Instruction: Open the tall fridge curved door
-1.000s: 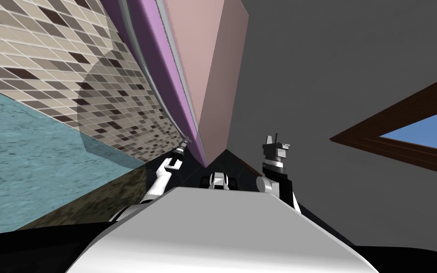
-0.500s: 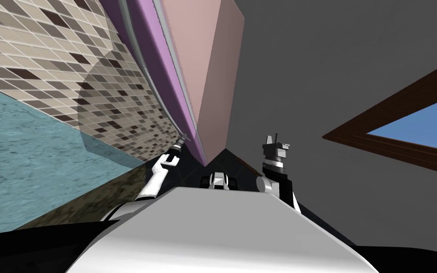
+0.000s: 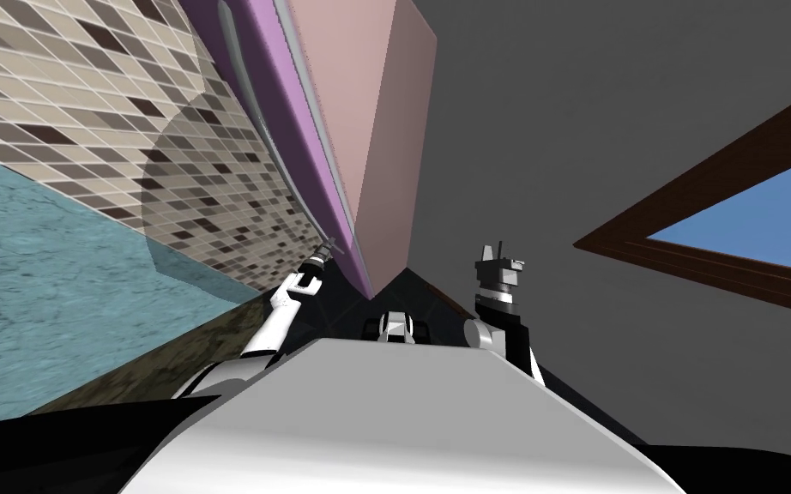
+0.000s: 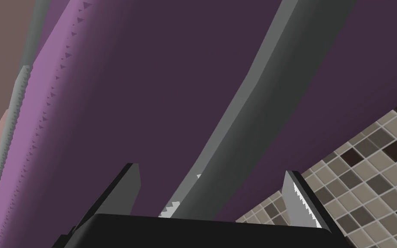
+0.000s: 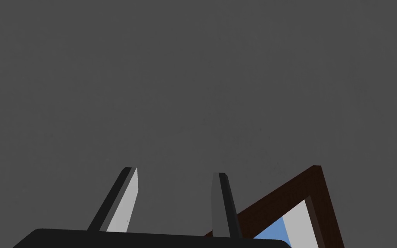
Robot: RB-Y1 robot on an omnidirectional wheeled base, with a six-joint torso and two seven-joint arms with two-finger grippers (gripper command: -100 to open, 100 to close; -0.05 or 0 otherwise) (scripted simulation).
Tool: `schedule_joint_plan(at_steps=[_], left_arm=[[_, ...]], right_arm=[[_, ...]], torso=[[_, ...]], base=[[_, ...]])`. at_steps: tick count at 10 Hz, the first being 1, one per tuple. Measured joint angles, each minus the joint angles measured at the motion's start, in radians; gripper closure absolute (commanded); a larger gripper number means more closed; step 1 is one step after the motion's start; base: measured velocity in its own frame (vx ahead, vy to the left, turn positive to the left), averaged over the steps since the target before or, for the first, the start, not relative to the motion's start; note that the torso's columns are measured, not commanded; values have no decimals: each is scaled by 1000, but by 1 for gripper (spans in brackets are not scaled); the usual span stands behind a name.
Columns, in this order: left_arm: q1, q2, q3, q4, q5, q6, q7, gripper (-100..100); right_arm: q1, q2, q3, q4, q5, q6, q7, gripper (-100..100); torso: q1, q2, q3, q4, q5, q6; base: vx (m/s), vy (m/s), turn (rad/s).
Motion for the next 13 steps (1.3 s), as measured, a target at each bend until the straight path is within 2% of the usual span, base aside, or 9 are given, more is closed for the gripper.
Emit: schedule_joint_plan(at_steps=[1, 2, 3, 4, 7, 11, 13], left_arm=[[-1, 1, 0, -1, -1, 4, 1, -100], [-1, 1, 0, -1, 0, 4, 0, 100], [-1, 0, 0, -1, -1, 3, 0, 100], [2, 9, -14, -4, 1, -2, 6, 100], [18, 21, -47, -16, 5, -22, 23, 100], [38, 54, -97, -33, 13, -59, 53, 100], [27, 71, -126, -11, 16, -89, 69, 100]], right_arm=[[0, 0, 0, 0, 0, 0, 0, 0], [0, 0, 0, 0, 0, 0, 0, 0], [0, 0, 0, 0, 0, 0, 0, 0], [0, 0, 0, 0, 0, 0, 0, 0], [0, 0, 0, 0, 0, 0, 0, 0], [0, -1, -1, 0, 0, 0, 0, 0], [0, 0, 0, 0, 0, 0, 0, 0]], torso=[[1, 0, 0, 0, 0, 0], [1, -1, 0, 0, 0, 0], [1, -1, 0, 0, 0, 0], [11, 3, 2, 2, 2, -1], [12, -7, -4, 4, 0, -2], [10, -14, -8, 4, -2, 1], [11, -19, -12, 4, -3, 2]], base=[[0, 0, 0], [0, 0, 0], [-108, 166, -78], [-115, 186, -75], [-117, 257, -49], [-147, 321, -81], [-185, 300, -66]])
